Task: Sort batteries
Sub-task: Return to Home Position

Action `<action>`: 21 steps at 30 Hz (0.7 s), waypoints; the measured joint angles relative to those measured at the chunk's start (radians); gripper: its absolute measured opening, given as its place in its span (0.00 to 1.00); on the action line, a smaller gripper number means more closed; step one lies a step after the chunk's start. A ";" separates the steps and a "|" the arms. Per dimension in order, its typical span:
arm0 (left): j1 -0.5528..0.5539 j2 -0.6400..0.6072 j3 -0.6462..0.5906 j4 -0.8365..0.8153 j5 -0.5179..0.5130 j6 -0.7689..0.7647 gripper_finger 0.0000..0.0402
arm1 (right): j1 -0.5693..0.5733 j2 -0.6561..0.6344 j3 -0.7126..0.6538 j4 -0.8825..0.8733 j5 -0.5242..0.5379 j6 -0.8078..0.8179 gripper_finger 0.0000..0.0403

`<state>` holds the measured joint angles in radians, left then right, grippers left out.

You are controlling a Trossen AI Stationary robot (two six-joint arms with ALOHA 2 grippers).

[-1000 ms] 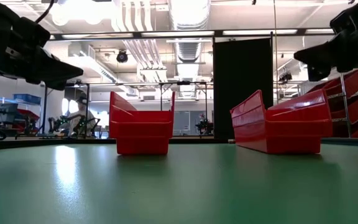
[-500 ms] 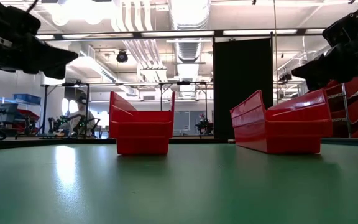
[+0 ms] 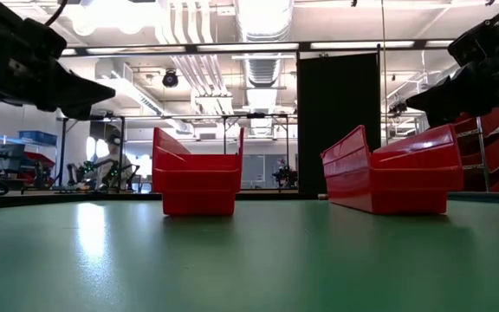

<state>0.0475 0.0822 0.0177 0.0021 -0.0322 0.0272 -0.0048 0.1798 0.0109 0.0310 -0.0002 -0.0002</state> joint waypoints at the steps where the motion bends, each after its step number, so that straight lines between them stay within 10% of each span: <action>1: 0.000 0.008 0.001 -0.001 -0.001 0.000 0.00 | 0.000 0.000 0.000 0.000 0.000 0.000 0.04; 21: 0.000 0.082 0.002 0.003 -0.003 0.001 0.00 | 0.000 0.000 0.000 0.000 0.000 0.000 0.04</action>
<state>0.0475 0.1646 0.0193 0.0049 -0.0357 0.0279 -0.0048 0.1795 0.0109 0.0311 -0.0002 -0.0002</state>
